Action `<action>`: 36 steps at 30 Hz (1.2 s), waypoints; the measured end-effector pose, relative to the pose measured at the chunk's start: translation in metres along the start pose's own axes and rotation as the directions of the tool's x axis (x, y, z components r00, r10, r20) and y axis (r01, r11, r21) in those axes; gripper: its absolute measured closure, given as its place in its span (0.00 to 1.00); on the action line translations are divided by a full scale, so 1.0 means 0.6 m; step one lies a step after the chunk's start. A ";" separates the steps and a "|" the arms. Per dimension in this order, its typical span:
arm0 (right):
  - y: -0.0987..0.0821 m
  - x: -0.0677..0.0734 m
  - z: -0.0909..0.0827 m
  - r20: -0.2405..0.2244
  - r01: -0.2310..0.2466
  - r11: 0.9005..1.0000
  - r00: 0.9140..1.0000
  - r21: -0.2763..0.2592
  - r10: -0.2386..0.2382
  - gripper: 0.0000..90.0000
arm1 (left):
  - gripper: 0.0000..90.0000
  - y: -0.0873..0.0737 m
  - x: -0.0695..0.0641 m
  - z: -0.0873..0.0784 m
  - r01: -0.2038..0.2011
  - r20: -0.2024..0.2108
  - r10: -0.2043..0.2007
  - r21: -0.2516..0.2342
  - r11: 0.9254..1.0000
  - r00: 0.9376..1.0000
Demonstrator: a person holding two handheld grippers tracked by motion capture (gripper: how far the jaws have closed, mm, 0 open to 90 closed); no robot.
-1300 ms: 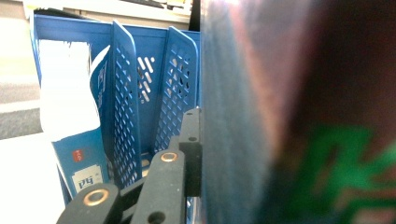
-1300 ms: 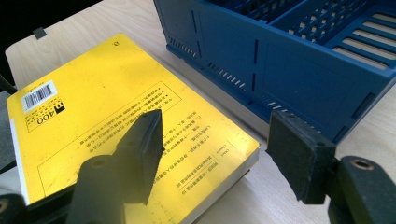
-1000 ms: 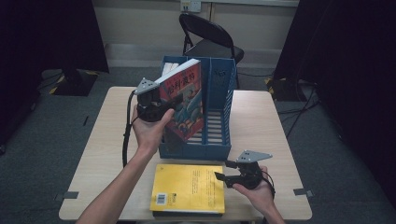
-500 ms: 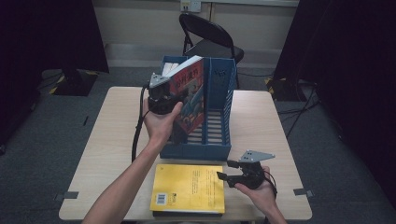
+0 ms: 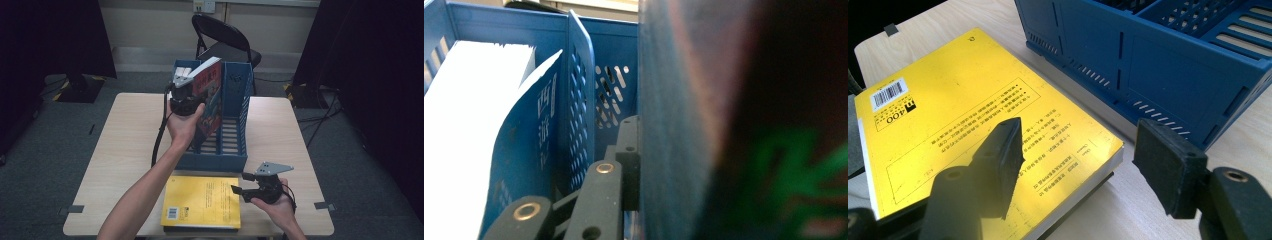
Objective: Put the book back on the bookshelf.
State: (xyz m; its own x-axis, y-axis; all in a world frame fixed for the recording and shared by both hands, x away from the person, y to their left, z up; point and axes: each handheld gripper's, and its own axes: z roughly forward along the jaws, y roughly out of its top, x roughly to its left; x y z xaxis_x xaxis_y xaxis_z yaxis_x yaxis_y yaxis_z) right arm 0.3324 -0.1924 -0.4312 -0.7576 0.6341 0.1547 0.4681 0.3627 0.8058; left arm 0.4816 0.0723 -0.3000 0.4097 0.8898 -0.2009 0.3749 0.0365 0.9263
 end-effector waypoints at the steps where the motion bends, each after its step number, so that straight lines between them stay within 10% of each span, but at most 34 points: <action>1: 0.000 0.000 0.000 0.000 0.000 1.000 1.000 0.000 0.000 0.40 | 0.83 0.000 0.000 0.000 0.000 0.000 0.000 0.000 1.000 1.000; 12: -0.004 0.001 0.003 0.003 0.012 1.000 1.000 0.016 -0.012 0.40 | 0.83 -0.020 -0.023 0.031 -0.062 -0.028 0.062 -0.021 0.998 0.998; 36: -0.006 0.002 0.010 0.010 0.023 0.999 1.000 0.040 -0.024 0.40 | 0.83 -0.073 -0.014 0.059 -0.043 -0.027 0.043 0.012 0.999 0.999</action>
State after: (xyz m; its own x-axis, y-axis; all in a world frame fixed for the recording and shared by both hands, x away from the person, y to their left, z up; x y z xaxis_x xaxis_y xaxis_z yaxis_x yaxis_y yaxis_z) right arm 0.3325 -0.1885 -0.4371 -0.7636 0.6325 0.1298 0.4681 0.4040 0.7859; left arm 0.4911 0.0472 -0.3500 0.4030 0.9025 -0.1518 0.3667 -0.0073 0.9303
